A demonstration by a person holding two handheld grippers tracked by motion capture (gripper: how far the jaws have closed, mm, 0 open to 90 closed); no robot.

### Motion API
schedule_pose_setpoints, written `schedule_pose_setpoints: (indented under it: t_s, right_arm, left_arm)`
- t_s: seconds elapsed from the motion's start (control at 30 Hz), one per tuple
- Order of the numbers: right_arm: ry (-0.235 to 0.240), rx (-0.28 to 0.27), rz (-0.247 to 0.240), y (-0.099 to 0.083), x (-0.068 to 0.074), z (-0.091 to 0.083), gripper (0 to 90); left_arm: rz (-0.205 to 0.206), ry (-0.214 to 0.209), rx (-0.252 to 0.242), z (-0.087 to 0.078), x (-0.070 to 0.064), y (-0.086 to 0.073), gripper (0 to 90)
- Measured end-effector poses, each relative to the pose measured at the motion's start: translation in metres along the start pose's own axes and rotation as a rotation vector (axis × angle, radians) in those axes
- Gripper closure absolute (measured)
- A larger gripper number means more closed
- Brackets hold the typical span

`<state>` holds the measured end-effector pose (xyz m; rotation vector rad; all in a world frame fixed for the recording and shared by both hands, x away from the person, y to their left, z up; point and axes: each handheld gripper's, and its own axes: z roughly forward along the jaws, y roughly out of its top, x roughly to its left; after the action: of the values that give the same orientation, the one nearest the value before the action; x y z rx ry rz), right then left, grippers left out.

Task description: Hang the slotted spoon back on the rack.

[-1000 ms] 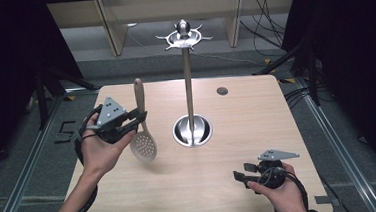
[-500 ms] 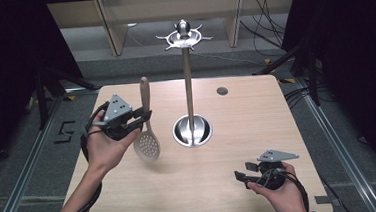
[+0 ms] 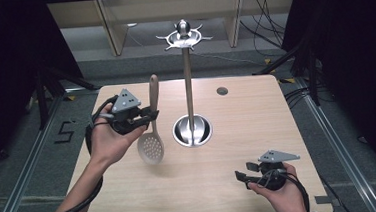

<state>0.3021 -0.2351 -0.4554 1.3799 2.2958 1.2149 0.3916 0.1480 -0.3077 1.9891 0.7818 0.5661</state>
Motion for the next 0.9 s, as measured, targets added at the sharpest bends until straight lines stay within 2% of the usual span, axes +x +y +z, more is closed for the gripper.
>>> schedule_pose_setpoints:
  t_s: [0.13, 0.23, 0.27, 0.37, 0.47, 0.5, 0.53, 0.57, 0.6, 0.67, 0.7, 0.73, 0.8, 0.83, 0.87, 0.9]
  right_arm:
    - [-0.003, -0.002, -0.006, 0.0, 0.0, 0.0, 43.9]
    - [0.011, -0.007, 0.014, 0.0, 0.001, 0.001, 44.0]
    - [-0.01, -0.005, -0.026, 0.0, -0.001, 0.0, 44.0]
    - [-0.01, -0.007, -0.024, 0.0, -0.001, 0.0, 43.9]
    - [-0.011, -0.005, -0.025, 0.0, -0.001, 0.0, 44.0]
    - [-0.009, -0.01, -0.025, 0.0, -0.001, 0.001, 43.9]
    - [0.004, 0.0, 0.006, 0.0, 0.001, 0.001, 43.9]
    - [0.005, 0.0, 0.012, 0.0, 0.001, 0.001, 43.9]
    - [-0.009, -0.006, -0.025, 0.0, -0.002, 0.001, 43.9]
    - [-0.009, -0.007, -0.025, 0.0, -0.002, 0.001, 43.9]
    - [-0.009, -0.007, -0.024, 0.0, -0.002, 0.001, 43.9]
    - [-0.009, -0.007, -0.024, 0.0, -0.002, 0.001, 43.9]
    - [-0.009, -0.007, -0.024, 0.0, -0.001, 0.001, 43.9]
    - [-0.009, -0.007, -0.024, 0.0, -0.002, 0.001, 43.9]
    - [0.006, -0.001, 0.011, 0.0, 0.001, 0.001, 43.9]
    - [0.006, -0.002, 0.012, 0.0, 0.001, 0.001, 43.9]
  left_arm:
    - [-0.01, -0.032, 0.009, 0.0, 0.005, 0.005, 74.8]
    - [0.009, -0.054, 0.019, -0.001, 0.011, 0.007, 74.8]
    - [-0.009, -0.065, 0.01, 0.0, 0.012, 0.008, 74.8]
    - [0.017, -0.07, 0.027, -0.001, 0.019, 0.011, 74.8]
    - [0.029, -0.076, 0.02, -0.002, 0.022, 0.013, 74.8]
    - [0.037, -0.078, 0.021, -0.002, 0.024, 0.014, 74.8]
    - [0.039, -0.081, 0.028, -0.003, 0.025, 0.015, 74.8]
    - [0.04, -0.089, 0.018, -0.002, 0.026, 0.016, 74.8]
    - [0.043, -0.093, 0.026, -0.003, 0.028, 0.018, 74.8]
    - [0.032, -0.104, 0.012, -0.002, 0.029, 0.019, 74.8]
    - [0.048, -0.11, 0.013, -0.002, 0.031, 0.02, 74.8]
    - [0.04, -0.112, 0.017, -0.002, 0.031, 0.021, 74.8]
    - [0.053, -0.121, 0.013, -0.001, 0.033, 0.022, 74.8]
    - [0.039, -0.133, 0.006, 0.001, 0.033, 0.023, 74.8]
    - [0.049, -0.134, 0.022, 0.0, 0.035, 0.024, 74.8]
    - [0.037, -0.139, 0.004, 0.002, 0.034, 0.024, 74.8]
